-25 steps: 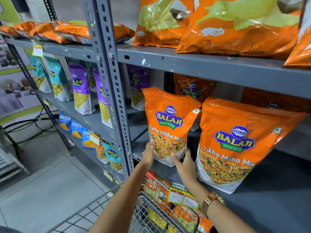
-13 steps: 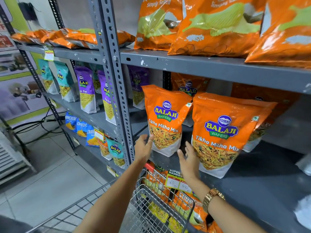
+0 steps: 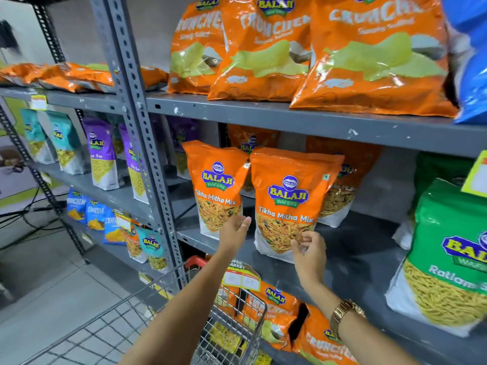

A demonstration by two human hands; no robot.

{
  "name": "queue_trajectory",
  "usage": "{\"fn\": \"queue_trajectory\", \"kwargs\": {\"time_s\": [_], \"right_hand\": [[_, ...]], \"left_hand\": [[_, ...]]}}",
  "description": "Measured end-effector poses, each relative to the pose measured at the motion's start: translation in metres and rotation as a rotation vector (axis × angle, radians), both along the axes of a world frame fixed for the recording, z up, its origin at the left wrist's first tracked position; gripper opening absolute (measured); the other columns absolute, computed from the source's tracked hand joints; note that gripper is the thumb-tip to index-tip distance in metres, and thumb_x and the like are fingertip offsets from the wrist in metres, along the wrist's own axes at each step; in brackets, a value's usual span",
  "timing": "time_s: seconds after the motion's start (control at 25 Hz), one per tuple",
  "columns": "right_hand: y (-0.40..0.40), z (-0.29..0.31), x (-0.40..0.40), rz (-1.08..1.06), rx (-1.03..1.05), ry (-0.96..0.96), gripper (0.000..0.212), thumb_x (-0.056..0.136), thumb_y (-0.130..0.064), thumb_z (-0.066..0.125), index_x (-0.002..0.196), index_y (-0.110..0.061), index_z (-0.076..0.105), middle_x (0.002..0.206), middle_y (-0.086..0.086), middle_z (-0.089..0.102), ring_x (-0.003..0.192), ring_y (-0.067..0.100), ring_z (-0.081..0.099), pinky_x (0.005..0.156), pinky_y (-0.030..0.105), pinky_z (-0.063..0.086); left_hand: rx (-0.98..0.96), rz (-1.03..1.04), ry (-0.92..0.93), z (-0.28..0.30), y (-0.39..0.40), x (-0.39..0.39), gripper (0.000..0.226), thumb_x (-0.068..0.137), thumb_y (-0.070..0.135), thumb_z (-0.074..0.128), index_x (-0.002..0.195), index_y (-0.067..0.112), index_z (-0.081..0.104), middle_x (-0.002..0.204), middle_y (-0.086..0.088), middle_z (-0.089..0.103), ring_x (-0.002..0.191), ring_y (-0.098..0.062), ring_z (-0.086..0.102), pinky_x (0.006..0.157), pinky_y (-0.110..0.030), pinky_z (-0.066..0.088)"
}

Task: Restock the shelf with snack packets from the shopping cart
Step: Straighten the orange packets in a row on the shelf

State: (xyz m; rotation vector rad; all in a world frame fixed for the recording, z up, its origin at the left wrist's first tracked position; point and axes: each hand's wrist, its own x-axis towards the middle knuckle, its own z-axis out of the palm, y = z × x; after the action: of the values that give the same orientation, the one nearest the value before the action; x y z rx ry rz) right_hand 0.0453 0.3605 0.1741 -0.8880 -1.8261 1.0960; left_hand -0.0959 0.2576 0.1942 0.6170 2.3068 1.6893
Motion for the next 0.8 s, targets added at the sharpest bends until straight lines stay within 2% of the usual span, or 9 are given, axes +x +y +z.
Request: {"fn": "queue_trajectory", "kwargs": {"time_s": [0.16, 0.28, 0.36, 0.48, 0.52, 0.56, 0.64, 0.72, 0.8], "right_hand": [[0.014, -0.008, 0.003, 0.024, -0.08, -0.055, 0.031, 0.078, -0.015, 0.067, 0.095, -0.015, 0.041, 0.101, 0.009, 0.047, 0.094, 0.034, 0.056, 0.076, 0.045, 0.05], [0.021, -0.012, 0.0, 0.043, -0.113, -0.081, 0.046, 0.076, -0.02, 0.07, 0.111, -0.009, 0.043, 0.119, 0.016, 0.049, 0.109, 0.034, 0.052, 0.084, 0.047, 0.051], [0.021, -0.012, -0.002, 0.046, -0.111, -0.115, 0.064, 0.076, -0.022, 0.071, 0.127, -0.008, 0.035, 0.131, 0.017, 0.045, 0.121, 0.033, 0.044, 0.093, 0.048, 0.047], [0.027, -0.014, -0.003, 0.031, -0.242, -0.11, 0.085, 0.077, -0.027, 0.07, 0.14, -0.007, 0.017, 0.134, 0.016, 0.048, 0.127, 0.034, 0.04, 0.099, 0.052, 0.043], [0.031, -0.012, -0.002, 0.029, -0.289, -0.117, 0.081, 0.077, -0.03, 0.069, 0.139, -0.007, 0.021, 0.129, 0.016, 0.052, 0.125, 0.034, 0.043, 0.097, 0.052, 0.044], [0.036, -0.012, 0.0, 0.041, -0.306, -0.126, 0.07, 0.077, -0.034, 0.068, 0.133, -0.008, 0.034, 0.123, 0.017, 0.056, 0.12, 0.035, 0.048, 0.095, 0.052, 0.046], [0.04, -0.011, 0.009, 0.055, -0.293, -0.184, 0.046, 0.076, -0.04, 0.067, 0.11, -0.01, 0.056, 0.112, 0.019, 0.06, 0.108, 0.034, 0.055, 0.086, 0.048, 0.051], [0.038, -0.012, 0.021, 0.037, -0.261, -0.207, 0.043, 0.075, -0.042, 0.068, 0.102, -0.01, 0.058, 0.109, 0.017, 0.061, 0.1, 0.031, 0.058, 0.076, 0.038, 0.05], [0.034, -0.016, 0.035, -0.005, -0.239, -0.184, 0.045, 0.074, -0.043, 0.068, 0.101, -0.009, 0.056, 0.109, 0.017, 0.06, 0.099, 0.029, 0.057, 0.074, 0.037, 0.051]], "left_hand": [[-0.033, -0.113, -0.111, 0.0, 0.02, 0.002, 0.051, 0.093, 0.035, 0.047, 0.137, 0.008, 0.041, 0.135, -0.015, 0.052, 0.123, -0.029, 0.05, 0.093, -0.035, 0.044], [-0.024, -0.265, -0.215, -0.003, 0.028, 0.0, 0.048, 0.096, 0.037, 0.039, 0.138, 0.015, 0.038, 0.134, -0.002, 0.047, 0.128, -0.02, 0.043, 0.106, -0.039, 0.036], [-0.018, -0.319, -0.261, -0.007, 0.033, -0.003, 0.04, 0.097, 0.038, 0.035, 0.13, 0.017, 0.044, 0.137, -0.007, 0.048, 0.13, -0.025, 0.042, 0.111, -0.042, 0.034], [0.002, -0.33, -0.339, -0.007, 0.037, 0.0, 0.048, 0.097, 0.036, 0.032, 0.138, 0.01, 0.036, 0.142, -0.013, 0.044, 0.132, -0.03, 0.041, 0.113, -0.044, 0.032], [0.005, -0.323, -0.353, -0.004, 0.037, 0.004, 0.049, 0.098, 0.036, 0.031, 0.139, 0.01, 0.033, 0.142, -0.012, 0.043, 0.134, -0.03, 0.039, 0.113, -0.043, 0.032], [0.012, -0.317, -0.361, -0.003, 0.038, 0.007, 0.049, 0.098, 0.035, 0.03, 0.14, 0.009, 0.031, 0.14, -0.011, 0.044, 0.134, -0.029, 0.038, 0.112, -0.041, 0.031], [0.016, -0.321, -0.375, -0.001, 0.038, 0.015, 0.048, 0.099, 0.035, 0.027, 0.139, 0.009, 0.03, 0.136, -0.008, 0.043, 0.135, -0.027, 0.036, 0.109, -0.039, 0.03], [0.038, -0.328, -0.389, -0.003, 0.04, 0.025, 0.049, 0.098, 0.036, 0.026, 0.14, 0.01, 0.029, 0.143, -0.011, 0.041, 0.135, -0.028, 0.036, 0.11, -0.04, 0.03], [0.049, -0.341, -0.4, -0.004, 0.042, 0.036, 0.049, 0.099, 0.034, 0.025, 0.14, 0.009, 0.028, 0.147, -0.014, 0.038, 0.136, -0.029, 0.036, 0.111, -0.041, 0.031]]}}
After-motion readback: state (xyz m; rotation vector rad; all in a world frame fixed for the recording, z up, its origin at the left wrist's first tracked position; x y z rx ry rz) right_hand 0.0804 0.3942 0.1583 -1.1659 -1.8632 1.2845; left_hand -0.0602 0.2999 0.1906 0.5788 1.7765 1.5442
